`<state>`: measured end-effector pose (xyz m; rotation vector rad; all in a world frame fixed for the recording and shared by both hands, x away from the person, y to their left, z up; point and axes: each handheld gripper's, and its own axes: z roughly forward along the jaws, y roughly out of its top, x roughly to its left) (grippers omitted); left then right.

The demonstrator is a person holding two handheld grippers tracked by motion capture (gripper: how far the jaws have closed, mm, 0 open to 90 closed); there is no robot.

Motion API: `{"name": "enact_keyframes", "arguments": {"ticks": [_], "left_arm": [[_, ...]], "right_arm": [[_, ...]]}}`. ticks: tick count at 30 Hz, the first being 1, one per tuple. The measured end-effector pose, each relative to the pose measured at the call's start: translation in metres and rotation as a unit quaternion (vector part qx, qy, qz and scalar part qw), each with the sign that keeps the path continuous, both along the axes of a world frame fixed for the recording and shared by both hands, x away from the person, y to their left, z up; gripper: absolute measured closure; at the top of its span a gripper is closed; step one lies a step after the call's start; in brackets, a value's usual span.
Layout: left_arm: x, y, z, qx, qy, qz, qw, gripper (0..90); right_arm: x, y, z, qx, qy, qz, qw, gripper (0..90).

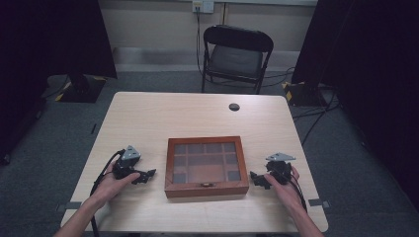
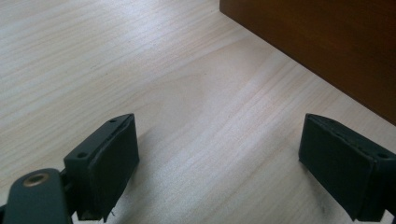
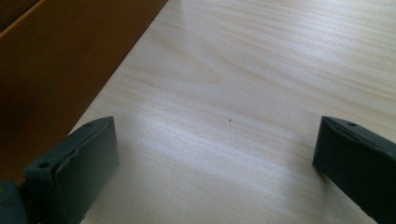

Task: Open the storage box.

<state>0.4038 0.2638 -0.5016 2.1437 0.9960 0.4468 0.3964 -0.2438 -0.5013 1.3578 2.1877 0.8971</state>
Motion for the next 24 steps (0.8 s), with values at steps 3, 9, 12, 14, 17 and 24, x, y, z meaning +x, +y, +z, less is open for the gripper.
{"name": "enact_keyframes", "arguments": {"ticks": [3,9,12,14,17,24], "left_arm": [[0.000,0.000,0.000,0.000,0.000,0.000,1.0000,11.4],[0.000,0.000,0.000,0.000,-0.001,0.000,1.0000,11.3],[0.000,0.000,0.000,0.000,0.000,0.000,1.0000,11.2],[0.000,0.000,0.000,0.000,-0.001,0.000,1.0000,11.2],[0.000,0.000,0.000,0.000,0.000,0.000,1.0000,11.2],[0.000,0.000,0.000,0.000,0.000,0.000,1.0000,11.2]], "right_arm": [[0.000,0.000,0.001,-0.001,0.000,0.004,1.0000,4.1],[0.002,-0.007,0.010,0.019,0.005,-0.006,0.9998,21.5],[0.002,-0.010,0.017,0.050,0.014,0.000,0.9987,22.8],[0.003,-0.011,0.021,0.072,0.026,0.008,0.9971,23.7],[0.003,-0.012,0.031,0.081,0.029,0.028,0.9959,25.1],[-0.001,-0.007,0.049,0.111,0.018,0.064,0.9916,32.3]]}}
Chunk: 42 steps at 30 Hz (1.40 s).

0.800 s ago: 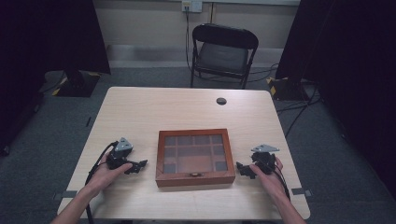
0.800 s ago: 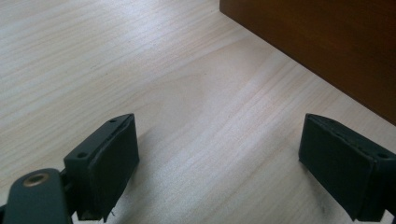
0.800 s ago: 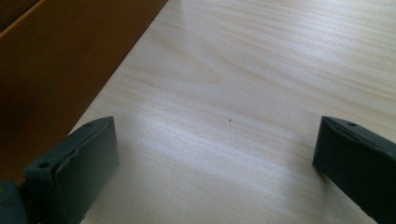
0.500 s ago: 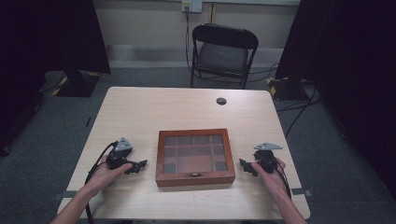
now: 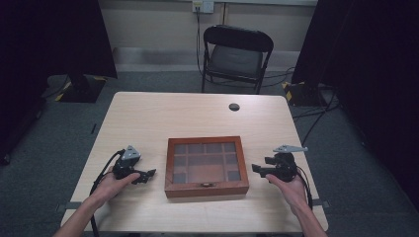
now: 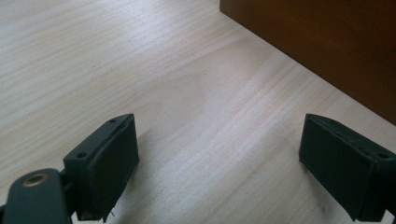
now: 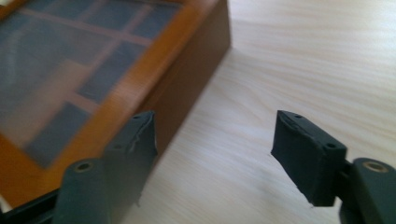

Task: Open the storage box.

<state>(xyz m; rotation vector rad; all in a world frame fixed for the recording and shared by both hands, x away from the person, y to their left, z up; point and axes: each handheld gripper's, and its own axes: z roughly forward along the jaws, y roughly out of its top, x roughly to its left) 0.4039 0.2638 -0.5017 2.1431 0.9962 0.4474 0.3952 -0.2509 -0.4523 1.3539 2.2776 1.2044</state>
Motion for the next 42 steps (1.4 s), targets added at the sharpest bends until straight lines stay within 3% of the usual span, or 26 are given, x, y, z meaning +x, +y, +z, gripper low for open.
{"name": "enact_keyframes", "arguments": {"ticks": [7,14,19,26,30,31,33,36,38,42], "left_arm": [[0.000,0.000,0.000,0.000,0.000,0.000,1.0000,11.2],[0.000,0.000,0.000,0.000,0.000,0.000,1.0000,11.2],[0.000,0.000,0.000,0.000,0.000,0.000,1.0000,11.2],[0.000,0.000,0.000,0.000,0.000,0.000,1.0000,11.2],[0.000,0.000,0.000,0.000,0.002,0.002,1.0000,10.9],[0.000,0.000,0.000,0.000,0.002,0.002,1.0000,10.6],[0.000,0.000,0.000,0.000,0.001,0.002,1.0000,10.6],[0.000,0.000,0.000,0.000,0.001,0.002,1.0000,10.6],[0.000,0.000,0.000,0.000,0.001,0.002,1.0000,10.6],[0.000,0.000,0.000,0.000,0.001,0.002,1.0000,10.6]], "right_arm": [[-0.008,0.017,0.021,0.024,-0.011,0.056,0.9981,39.4],[-0.017,0.041,0.031,0.046,-0.011,0.118,0.9920,51.0],[-0.021,0.061,0.039,0.055,-0.015,0.164,0.9848,56.4],[-0.017,0.099,0.051,0.053,-0.010,0.233,0.9710,64.3],[-0.015,0.119,0.043,0.051,-0.004,0.271,0.9611,70.4],[-0.015,0.119,0.043,0.051,-0.004,0.271,0.9611,70.4],[-0.017,0.128,0.033,0.043,0.002,0.292,0.9555,73.9],[-0.020,0.133,0.029,0.030,0.000,0.306,0.9517,76.0],[-0.020,0.133,0.028,0.030,-0.001,0.307,0.9511,76.6],[-0.020,0.137,0.018,0.016,0.009,0.321,0.9471,78.8]]}}
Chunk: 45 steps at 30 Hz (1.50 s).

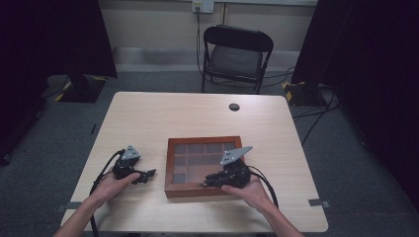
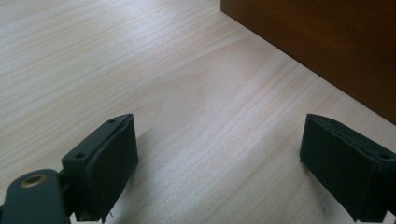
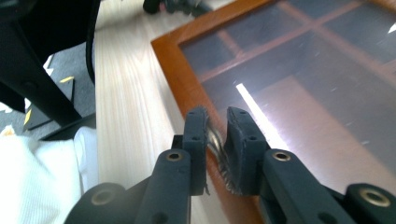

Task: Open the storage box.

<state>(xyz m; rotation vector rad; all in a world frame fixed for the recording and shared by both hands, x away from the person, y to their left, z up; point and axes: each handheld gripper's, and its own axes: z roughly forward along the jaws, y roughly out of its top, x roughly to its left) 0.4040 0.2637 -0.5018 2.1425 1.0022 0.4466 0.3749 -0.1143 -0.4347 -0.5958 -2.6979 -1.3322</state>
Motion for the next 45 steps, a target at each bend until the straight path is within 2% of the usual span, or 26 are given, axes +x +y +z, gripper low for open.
{"name": "enact_keyframes", "arguments": {"ticks": [3,14,24,33,38,45], "left_arm": [[0.000,0.000,0.000,0.000,0.000,0.000,1.0000,10.6],[0.000,0.000,0.000,-0.001,0.000,0.001,1.0000,10.6],[0.000,0.000,0.000,-0.001,0.000,0.000,1.0000,10.5],[0.000,0.000,0.000,-0.001,0.000,0.000,1.0000,10.6],[0.000,0.000,0.000,-0.001,0.000,0.000,1.0000,10.5],[0.000,0.000,0.000,-0.001,0.000,0.001,1.0000,10.6]], "right_arm": [[-0.001,0.003,-0.003,-0.010,-0.005,0.002,0.9999,78.8],[-0.001,0.005,-0.006,-0.006,-0.022,0.013,0.9997,81.1],[-0.008,0.021,-0.006,-0.004,-0.018,0.035,0.9992,82.7],[-0.009,0.020,-0.008,0.004,-0.017,0.030,0.9994,81.7],[-0.011,0.022,-0.007,-0.005,-0.033,0.032,0.9989,82.6],[-0.010,0.022,-0.006,-0.008,-0.028,0.033,0.9990,82.8]]}}
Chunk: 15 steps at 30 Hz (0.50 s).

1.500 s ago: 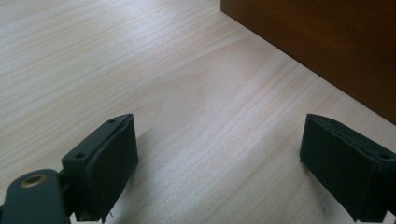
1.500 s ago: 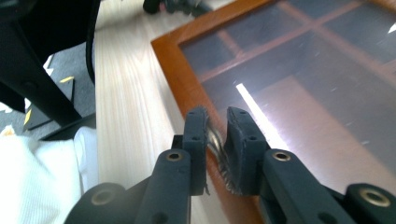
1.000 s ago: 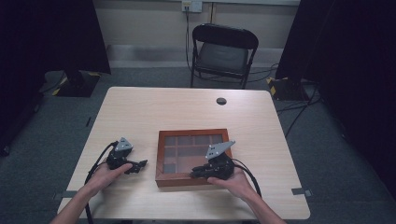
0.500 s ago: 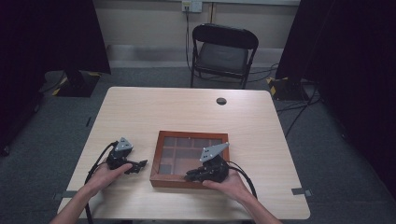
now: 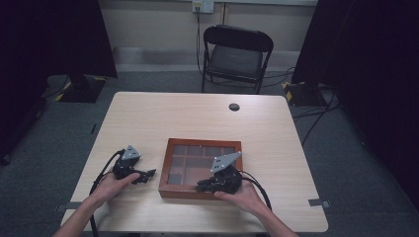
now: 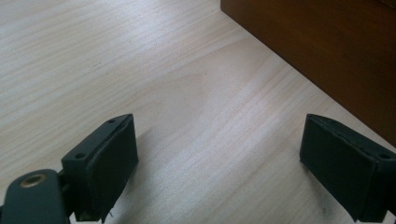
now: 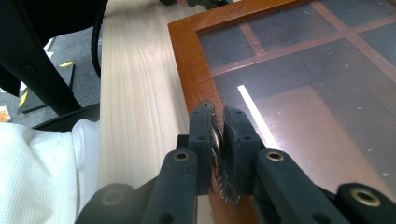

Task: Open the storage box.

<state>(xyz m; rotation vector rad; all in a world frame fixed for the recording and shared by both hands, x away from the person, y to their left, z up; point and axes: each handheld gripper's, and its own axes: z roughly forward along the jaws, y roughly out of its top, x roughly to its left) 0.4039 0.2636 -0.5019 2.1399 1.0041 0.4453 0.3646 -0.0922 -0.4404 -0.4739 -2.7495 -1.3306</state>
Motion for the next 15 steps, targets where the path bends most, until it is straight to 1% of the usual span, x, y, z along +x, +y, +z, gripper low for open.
{"name": "enact_keyframes", "arguments": {"ticks": [1,8,11,15], "left_arm": [[0.000,0.000,0.000,0.000,0.000,0.000,1.0000,10.6],[0.000,0.000,0.000,0.001,0.000,0.000,1.0000,10.5],[0.000,0.000,0.000,0.001,0.000,-0.001,1.0000,10.6],[0.000,0.000,0.000,0.001,0.000,-0.001,1.0000,10.6]], "right_arm": [[0.001,0.000,0.000,0.001,0.006,0.001,1.0000,82.8],[0.001,0.000,0.003,0.000,0.009,-0.002,1.0000,82.8],[0.001,-0.001,0.008,0.011,0.007,-0.005,0.9999,82.8],[0.002,-0.002,0.013,0.011,0.007,-0.007,0.9999,82.7]]}}
